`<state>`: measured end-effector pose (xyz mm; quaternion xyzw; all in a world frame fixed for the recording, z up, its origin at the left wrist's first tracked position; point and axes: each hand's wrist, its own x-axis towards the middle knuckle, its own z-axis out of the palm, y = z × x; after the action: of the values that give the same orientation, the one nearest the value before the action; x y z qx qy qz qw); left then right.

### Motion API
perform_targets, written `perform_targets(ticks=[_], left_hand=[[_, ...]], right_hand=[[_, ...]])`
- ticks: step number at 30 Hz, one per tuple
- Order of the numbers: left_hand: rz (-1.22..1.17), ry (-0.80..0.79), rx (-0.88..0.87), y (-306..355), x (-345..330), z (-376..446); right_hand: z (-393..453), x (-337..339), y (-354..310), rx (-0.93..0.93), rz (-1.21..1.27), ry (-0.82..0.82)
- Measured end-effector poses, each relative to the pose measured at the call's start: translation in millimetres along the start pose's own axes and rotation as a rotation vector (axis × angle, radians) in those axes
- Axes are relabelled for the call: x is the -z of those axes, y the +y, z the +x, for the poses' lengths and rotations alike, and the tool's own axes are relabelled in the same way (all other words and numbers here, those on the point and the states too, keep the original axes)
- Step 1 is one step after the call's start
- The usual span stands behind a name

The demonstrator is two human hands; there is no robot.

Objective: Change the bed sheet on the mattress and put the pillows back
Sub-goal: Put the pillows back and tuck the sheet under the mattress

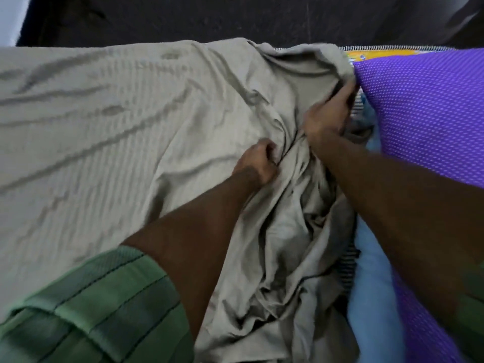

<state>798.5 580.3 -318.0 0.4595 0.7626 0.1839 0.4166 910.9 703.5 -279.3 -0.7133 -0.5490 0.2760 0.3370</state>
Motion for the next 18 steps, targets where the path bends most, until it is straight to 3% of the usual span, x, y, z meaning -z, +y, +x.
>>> perform_targets(ticks=[3,6,9,13,16,18], left_hand=[[0.108,0.235,0.023,0.3,-7.2,-31.9],[0.191,0.408,0.046,-23.8,-20.4,-73.9],[0.375,0.333,-0.026,-65.5,-38.2,-109.2],[0.509,0.287,-0.133,-94.3,-45.2,-150.3],[0.530,0.272,-0.067,-109.4,-60.0,-193.5],[0.532,0.192,-0.014,-117.9,-72.9,-235.2]], right_hand=[[-71.8,10.5,31.4,0.379,-0.369,-0.139],[-158.4,12.3,74.4,0.511,-0.470,-0.349],[-215.3,22.7,114.9,0.546,-0.555,-0.633],[-226.7,41.6,129.2,0.816,-0.639,-0.709],[-221.3,56.5,139.4,1.122,-0.819,-0.755],[-219.1,72.2,135.1,1.220,-0.975,-0.796]])
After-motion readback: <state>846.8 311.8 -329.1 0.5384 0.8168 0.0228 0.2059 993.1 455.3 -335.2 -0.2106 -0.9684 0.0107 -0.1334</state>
